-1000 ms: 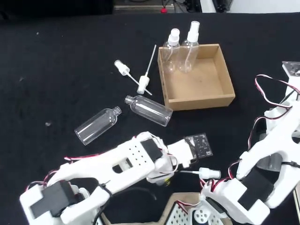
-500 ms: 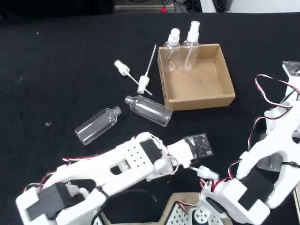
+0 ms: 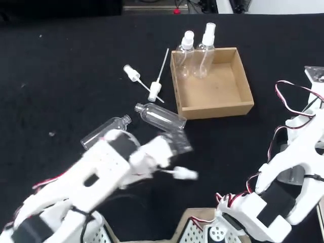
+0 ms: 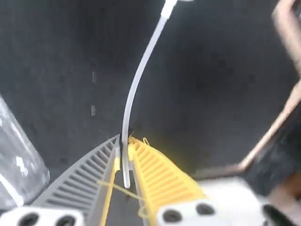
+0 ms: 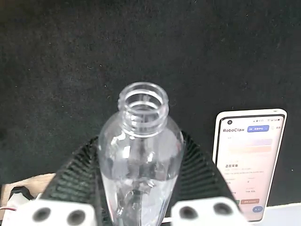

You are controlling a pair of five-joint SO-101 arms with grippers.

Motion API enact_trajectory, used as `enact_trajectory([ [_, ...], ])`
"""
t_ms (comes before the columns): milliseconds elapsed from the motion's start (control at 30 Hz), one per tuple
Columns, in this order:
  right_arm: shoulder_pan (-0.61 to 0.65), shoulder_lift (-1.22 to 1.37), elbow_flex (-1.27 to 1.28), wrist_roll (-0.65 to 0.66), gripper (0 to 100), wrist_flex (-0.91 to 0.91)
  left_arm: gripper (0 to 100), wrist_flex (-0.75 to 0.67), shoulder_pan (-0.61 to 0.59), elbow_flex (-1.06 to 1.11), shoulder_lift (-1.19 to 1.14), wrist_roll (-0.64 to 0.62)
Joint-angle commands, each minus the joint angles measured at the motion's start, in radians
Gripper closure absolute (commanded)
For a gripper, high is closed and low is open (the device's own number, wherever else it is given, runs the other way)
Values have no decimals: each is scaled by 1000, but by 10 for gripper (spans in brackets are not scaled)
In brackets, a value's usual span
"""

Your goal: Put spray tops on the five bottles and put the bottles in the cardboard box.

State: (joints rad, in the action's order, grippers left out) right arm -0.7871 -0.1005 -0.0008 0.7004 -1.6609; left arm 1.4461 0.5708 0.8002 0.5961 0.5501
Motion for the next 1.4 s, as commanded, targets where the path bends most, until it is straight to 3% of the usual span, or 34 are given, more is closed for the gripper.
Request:
enact_trajectory([
  [0, -12, -13, -2, 9, 987, 8, 966, 83, -104, 65, 118, 143],
  [100, -11, -13, -2, 8, 987, 8, 914, 120, -160, 133, 180, 239],
  [267, -14, -18, -2, 9, 988, 8, 695, 141, -263, 147, 250, 316],
  [433, -11, -21, -2, 8, 988, 8, 727, 143, -205, 15, 273, 321],
  [600, -11, -15, -2, 3, 988, 8, 737, 120, 102, 4, 249, 204],
  [733, -11, -15, -2, 3, 988, 8, 736, -51, 278, 44, 193, 112],
  [1000, -18, -16, -2, 8, 988, 8, 735, -330, 312, 42, -28, 81],
  [1367, -18, -15, -2, 9, 988, 8, 735, -377, 317, -47, -267, 63],
])
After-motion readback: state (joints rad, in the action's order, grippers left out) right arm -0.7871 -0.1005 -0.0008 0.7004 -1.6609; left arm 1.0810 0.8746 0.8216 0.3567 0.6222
